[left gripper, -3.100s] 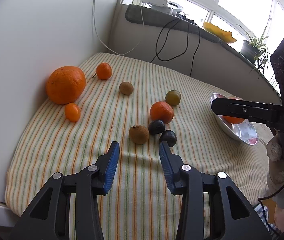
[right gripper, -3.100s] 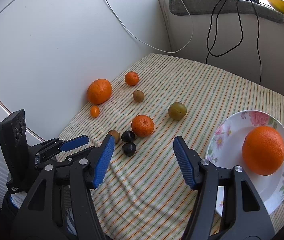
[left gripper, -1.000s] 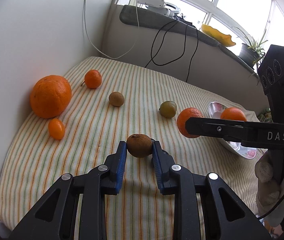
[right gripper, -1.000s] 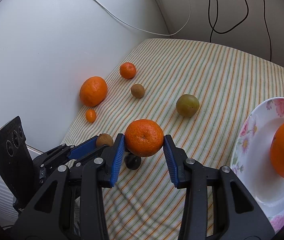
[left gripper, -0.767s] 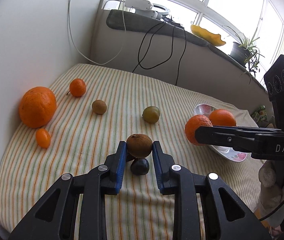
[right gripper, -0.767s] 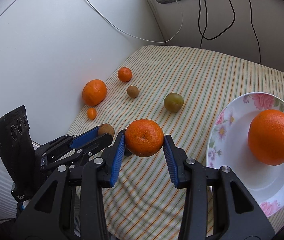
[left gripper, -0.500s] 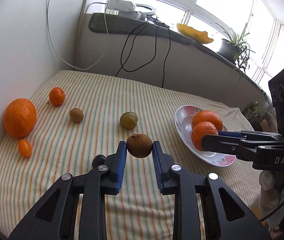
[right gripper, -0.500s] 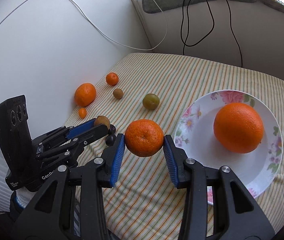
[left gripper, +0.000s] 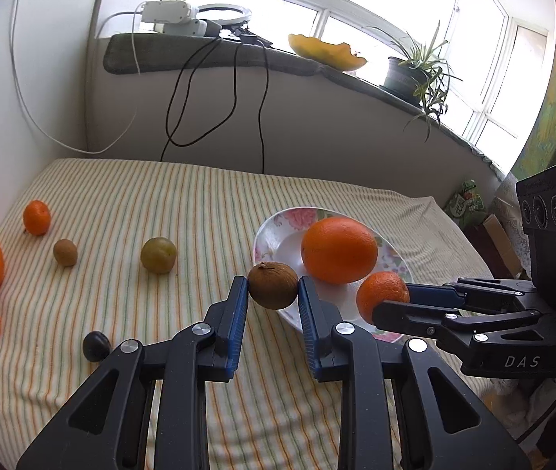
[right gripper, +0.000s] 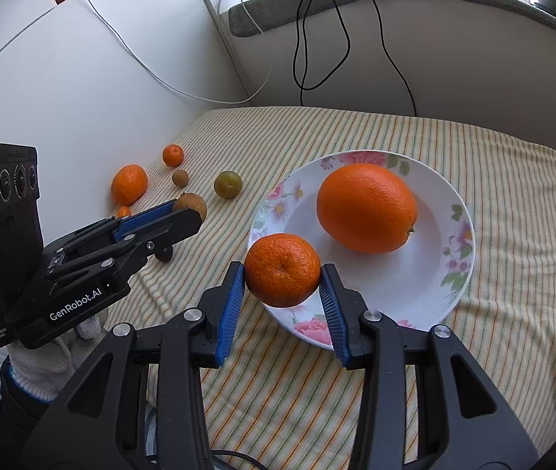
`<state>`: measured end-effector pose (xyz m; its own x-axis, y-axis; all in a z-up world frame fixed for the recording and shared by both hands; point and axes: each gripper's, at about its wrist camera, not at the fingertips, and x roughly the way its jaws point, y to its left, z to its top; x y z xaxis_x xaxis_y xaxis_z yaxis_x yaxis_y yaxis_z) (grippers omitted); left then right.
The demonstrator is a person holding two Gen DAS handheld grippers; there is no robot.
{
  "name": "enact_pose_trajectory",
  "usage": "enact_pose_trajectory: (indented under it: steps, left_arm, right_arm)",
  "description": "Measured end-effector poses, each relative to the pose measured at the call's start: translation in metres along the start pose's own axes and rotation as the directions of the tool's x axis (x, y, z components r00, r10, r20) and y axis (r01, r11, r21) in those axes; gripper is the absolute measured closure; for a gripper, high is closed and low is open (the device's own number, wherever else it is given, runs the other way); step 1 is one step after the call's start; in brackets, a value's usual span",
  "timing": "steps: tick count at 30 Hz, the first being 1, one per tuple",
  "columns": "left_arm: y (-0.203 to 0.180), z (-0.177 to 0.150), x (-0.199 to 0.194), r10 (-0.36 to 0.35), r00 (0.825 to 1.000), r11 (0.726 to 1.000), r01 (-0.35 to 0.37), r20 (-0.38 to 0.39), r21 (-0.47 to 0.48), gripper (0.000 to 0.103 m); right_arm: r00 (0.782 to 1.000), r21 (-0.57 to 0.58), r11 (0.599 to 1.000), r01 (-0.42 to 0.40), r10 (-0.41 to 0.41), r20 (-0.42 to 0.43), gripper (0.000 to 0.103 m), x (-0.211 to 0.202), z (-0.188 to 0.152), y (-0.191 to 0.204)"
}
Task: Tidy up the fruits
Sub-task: 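Carry the tangerine to the plate with the right tool while the left tool carries the kiwi, then release the tangerine and kiwi onto the plate from both tools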
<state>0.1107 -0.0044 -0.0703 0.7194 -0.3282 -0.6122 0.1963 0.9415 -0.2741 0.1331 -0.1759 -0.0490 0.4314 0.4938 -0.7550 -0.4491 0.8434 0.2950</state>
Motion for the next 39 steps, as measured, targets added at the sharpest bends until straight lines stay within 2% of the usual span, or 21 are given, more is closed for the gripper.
enact_pose_trajectory:
  steps: [12,21,33,39]
  left_arm:
    - [-0.031,-0.001,0.023,-0.048,0.998,0.998,0.050,-0.051,0.038,0.079]
    - [-0.041,-0.003,0.033,-0.056,0.995,0.997,0.061,-0.080,0.054,0.079]
    - [-0.043,-0.003,0.035,-0.043,0.996,0.997,0.048,-0.084,0.062,0.078]
    - [-0.042,-0.002,0.034,-0.039,0.996,0.998,0.044,-0.080,0.055,0.069]
  right_arm:
    - [0.998,0.052,0.997,0.064,-0.064,0.003,0.062,-0.010,-0.009,-0.035]
    - [0.994,0.089,0.990,0.105,-0.105,-0.004,0.062,-0.010,-0.008,-0.061]
    - [0.992,0.079,0.989,0.123,-0.123,-0.005,0.061,-0.010,-0.006,-0.063]
    - [0.992,0.077,0.989,0.123,-0.123,0.000,0.061,-0.011,-0.004,-0.063]
